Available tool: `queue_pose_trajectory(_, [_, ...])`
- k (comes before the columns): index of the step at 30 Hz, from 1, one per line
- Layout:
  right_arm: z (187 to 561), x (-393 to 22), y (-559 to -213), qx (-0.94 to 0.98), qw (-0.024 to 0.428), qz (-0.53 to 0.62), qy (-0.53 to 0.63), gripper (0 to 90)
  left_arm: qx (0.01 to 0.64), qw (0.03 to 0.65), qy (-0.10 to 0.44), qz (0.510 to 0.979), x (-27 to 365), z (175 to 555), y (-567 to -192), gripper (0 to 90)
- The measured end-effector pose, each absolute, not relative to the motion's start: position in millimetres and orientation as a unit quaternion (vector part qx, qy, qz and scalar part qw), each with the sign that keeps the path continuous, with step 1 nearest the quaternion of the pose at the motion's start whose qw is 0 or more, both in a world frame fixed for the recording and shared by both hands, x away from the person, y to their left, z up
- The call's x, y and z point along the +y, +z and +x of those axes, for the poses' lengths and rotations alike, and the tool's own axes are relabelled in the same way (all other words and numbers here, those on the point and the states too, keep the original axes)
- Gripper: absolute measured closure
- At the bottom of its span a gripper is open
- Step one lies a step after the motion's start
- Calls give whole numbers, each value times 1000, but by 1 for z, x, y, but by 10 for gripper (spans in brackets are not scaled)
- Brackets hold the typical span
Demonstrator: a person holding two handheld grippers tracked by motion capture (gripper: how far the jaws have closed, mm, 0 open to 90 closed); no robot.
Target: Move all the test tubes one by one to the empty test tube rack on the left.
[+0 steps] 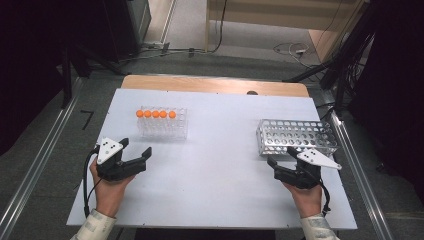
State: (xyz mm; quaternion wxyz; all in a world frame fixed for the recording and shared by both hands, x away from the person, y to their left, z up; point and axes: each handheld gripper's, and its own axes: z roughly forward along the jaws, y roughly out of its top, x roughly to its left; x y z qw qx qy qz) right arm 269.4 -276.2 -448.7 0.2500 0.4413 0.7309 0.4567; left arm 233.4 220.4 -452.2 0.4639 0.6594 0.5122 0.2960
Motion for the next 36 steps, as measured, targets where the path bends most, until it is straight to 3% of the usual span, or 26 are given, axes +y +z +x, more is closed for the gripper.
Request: queue_pose_trajectory(36, [252,-344,-463,699,273,507,425,174,540,441,311,646,253,209,-463,167])
